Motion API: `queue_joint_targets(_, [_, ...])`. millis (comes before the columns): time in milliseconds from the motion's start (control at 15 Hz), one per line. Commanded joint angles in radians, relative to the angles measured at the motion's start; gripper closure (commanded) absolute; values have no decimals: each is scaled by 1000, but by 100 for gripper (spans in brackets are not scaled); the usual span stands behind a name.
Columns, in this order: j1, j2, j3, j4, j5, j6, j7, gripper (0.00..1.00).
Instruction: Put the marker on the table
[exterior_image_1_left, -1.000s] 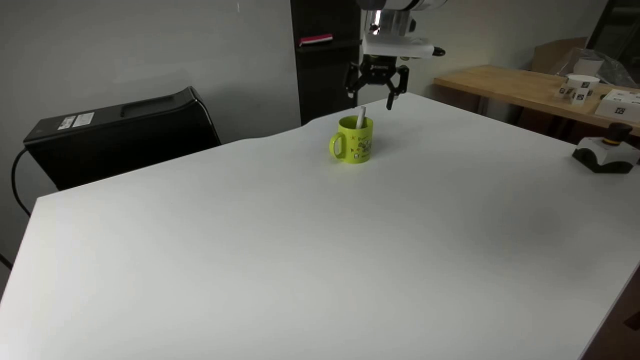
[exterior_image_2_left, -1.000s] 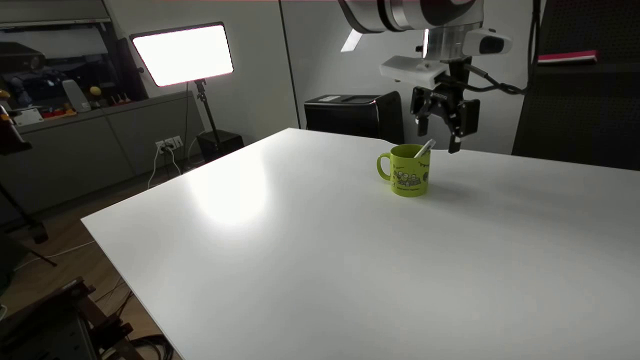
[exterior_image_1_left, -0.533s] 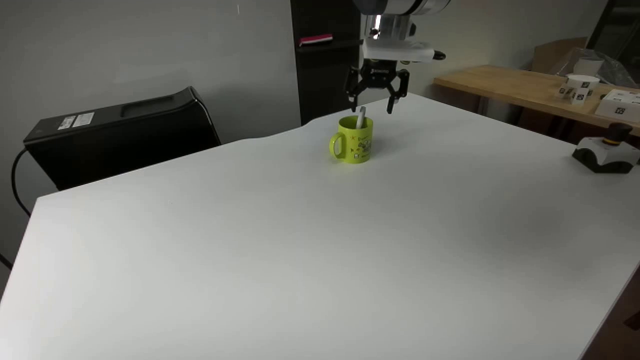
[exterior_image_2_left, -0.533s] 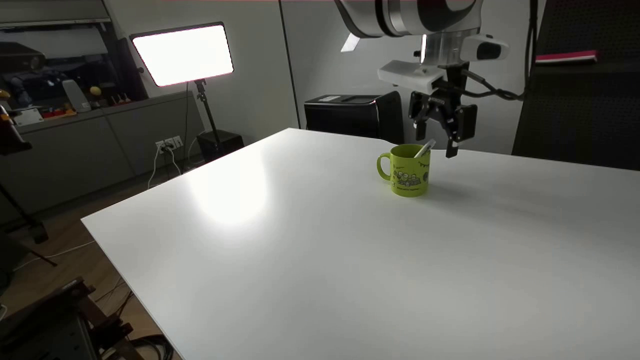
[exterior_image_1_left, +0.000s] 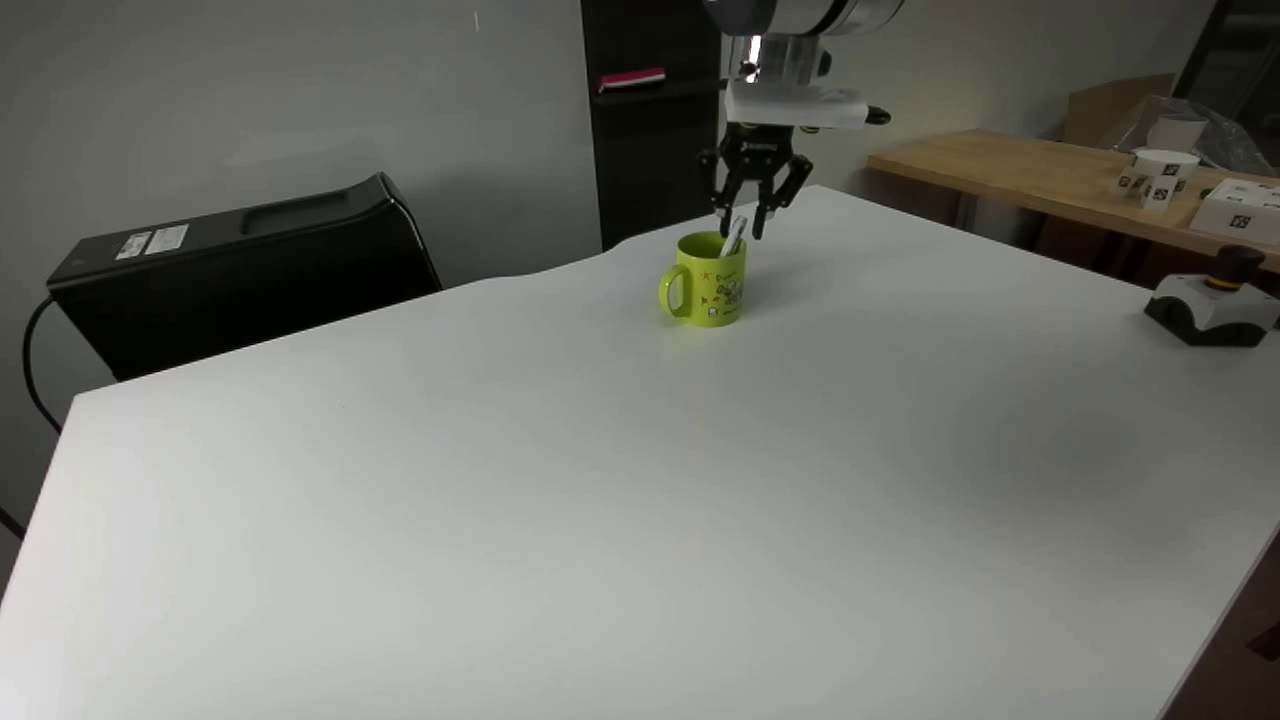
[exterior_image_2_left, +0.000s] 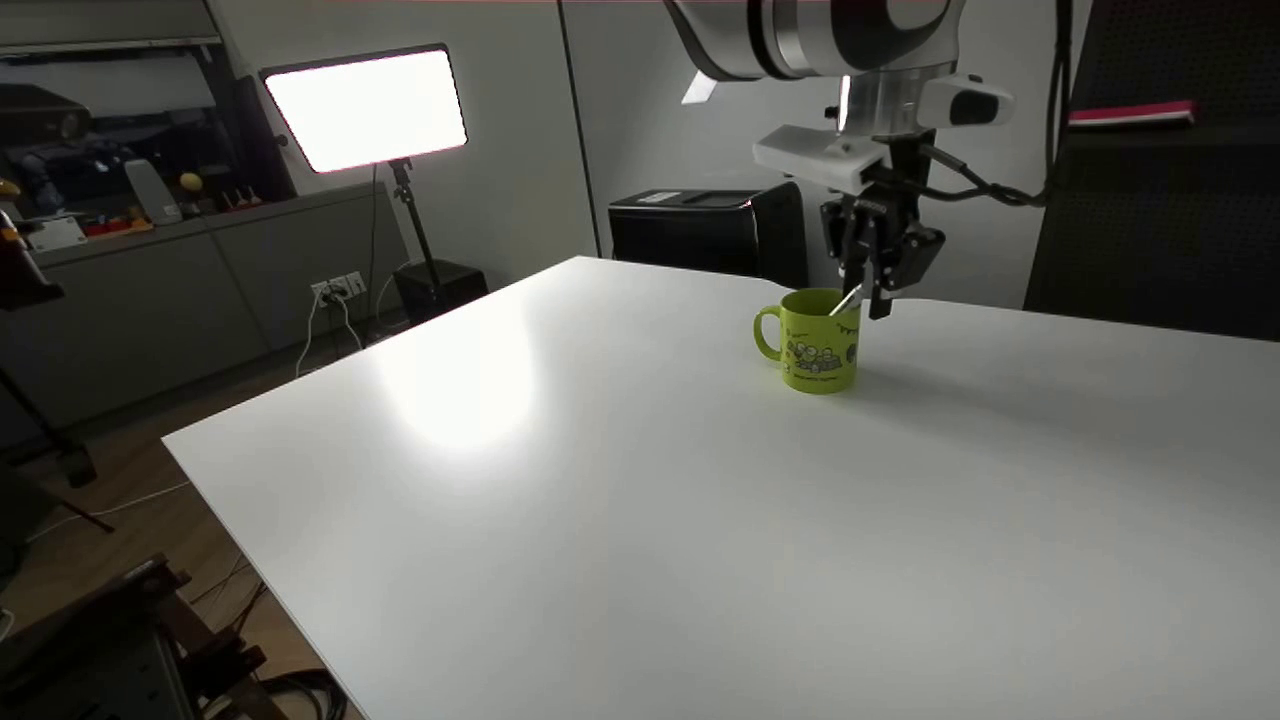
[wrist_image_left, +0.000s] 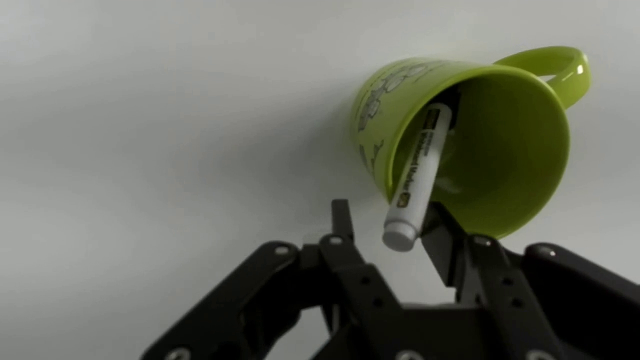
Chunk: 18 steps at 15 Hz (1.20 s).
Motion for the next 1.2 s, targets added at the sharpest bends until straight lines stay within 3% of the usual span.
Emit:
queue_joint_targets(0, [4,-30,-3,-30,-5,3,14,89])
queue_joint_targets(133, [11,-25,-12,-20,-16,-19,26,99])
queue_joint_targets(1133, [29,-79,-35,19,-51,-83,48,96])
